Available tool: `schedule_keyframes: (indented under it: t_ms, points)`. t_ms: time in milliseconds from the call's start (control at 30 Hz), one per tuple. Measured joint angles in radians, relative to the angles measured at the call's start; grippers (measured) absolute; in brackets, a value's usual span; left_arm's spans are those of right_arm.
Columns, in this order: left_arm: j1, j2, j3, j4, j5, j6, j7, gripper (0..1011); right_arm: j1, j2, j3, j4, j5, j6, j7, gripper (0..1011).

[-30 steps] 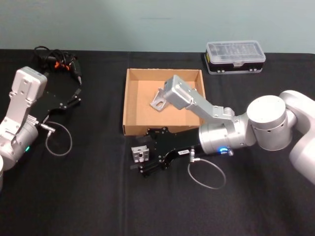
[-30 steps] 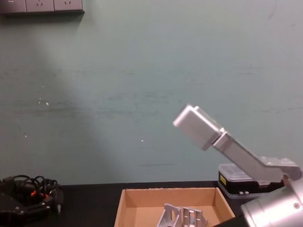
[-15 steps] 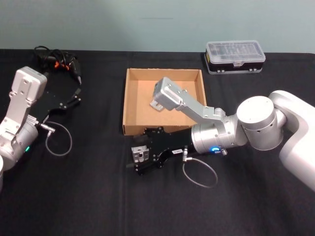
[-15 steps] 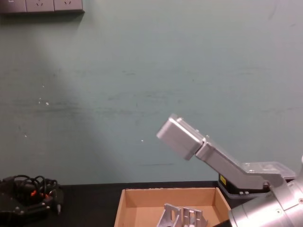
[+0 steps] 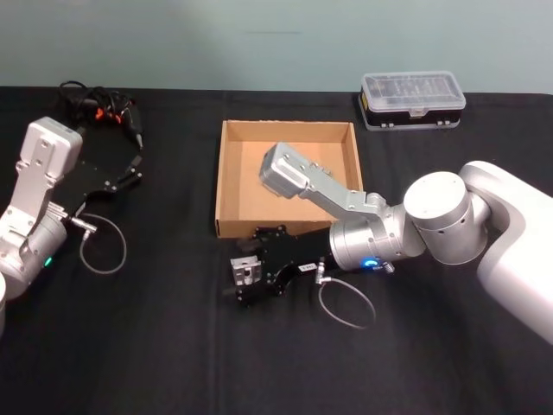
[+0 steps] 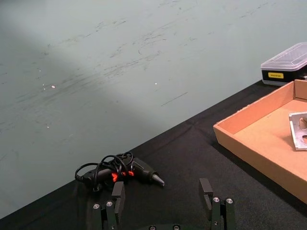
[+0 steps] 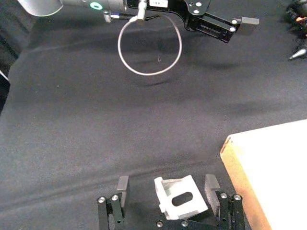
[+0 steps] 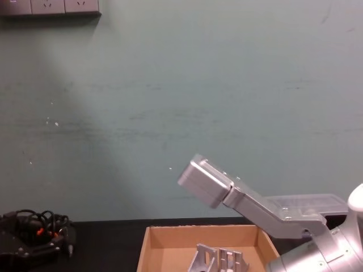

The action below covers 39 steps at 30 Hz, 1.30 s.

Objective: Use one hand to pick up the angle iron from the table and place it into the box.

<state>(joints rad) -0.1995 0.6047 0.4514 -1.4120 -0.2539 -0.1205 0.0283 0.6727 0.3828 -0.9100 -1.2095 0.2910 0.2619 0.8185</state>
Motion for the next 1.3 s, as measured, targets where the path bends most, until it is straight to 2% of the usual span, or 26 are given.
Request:
schedule_keyframes:
  t_ms: [333, 467, 600, 633, 733, 800, 867, 967, 1067, 1100, 1133, 1167, 1200, 1300]
  points:
    - [0.000, 0.000, 0.000, 0.000, 0.000, 0.000, 0.000, 1011, 0.000, -0.006, 0.003, 0.007, -0.005, 0.000, -0.001, 1002]
    - [0.000, 0.000, 0.000, 0.000, 0.000, 0.000, 0.000, 1011, 0.000, -0.006, 0.003, 0.006, -0.004, 0.000, -0.001, 947]
    - [0.000, 0.000, 0.000, 0.000, 0.000, 0.000, 0.000, 1011, 0.000, -0.005, 0.003, 0.005, -0.003, 0.000, -0.001, 820]
    - [0.000, 0.000, 0.000, 0.000, 0.000, 0.000, 0.000, 1011, 0.000, -0.005, 0.002, 0.004, -0.003, 0.000, -0.001, 820]
    - [0.000, 0.000, 0.000, 0.000, 0.000, 0.000, 0.000, 1011, 0.000, -0.004, 0.002, 0.004, -0.003, 0.000, 0.000, 711]
    - [0.000, 0.000, 0.000, 0.000, 0.000, 0.000, 0.000, 1012, 0.000, -0.004, 0.002, 0.004, -0.003, 0.000, 0.000, 682]
    - [0.000, 0.000, 0.000, 0.000, 0.000, 0.000, 0.000, 1011, 0.000, -0.004, 0.002, 0.003, -0.002, 0.000, 0.000, 595]
    - [0.000, 0.000, 0.000, 0.000, 0.000, 0.000, 0.000, 1011, 0.000, -0.004, 0.002, 0.003, -0.002, 0.000, 0.000, 536]
    - [0.000, 0.000, 0.000, 0.000, 0.000, 0.000, 0.000, 1011, 0.000, -0.004, 0.002, 0.003, -0.002, 0.000, 0.000, 408]
    - [0.000, 0.000, 0.000, 0.000, 0.000, 0.000, 0.000, 1011, 0.000, -0.004, 0.002, 0.003, -0.002, 0.000, 0.000, 408]
    - [0.000, 0.000, 0.000, 0.000, 0.000, 0.000, 0.000, 1011, 0.000, -0.003, 0.002, 0.003, -0.002, 0.000, 0.000, 330]
    - [0.000, 0.000, 0.000, 0.000, 0.000, 0.000, 0.000, 1011, 0.000, -0.003, 0.002, 0.003, -0.002, 0.000, 0.000, 330]
    - [0.000, 0.000, 0.000, 0.000, 0.000, 0.000, 0.000, 1011, 0.000, -0.003, 0.002, 0.002, -0.002, 0.000, 0.000, 264]
    - [0.000, 0.000, 0.000, 0.000, 0.000, 0.000, 0.000, 1011, 0.000, -0.003, 0.002, 0.002, -0.001, -0.001, 0.000, 209]
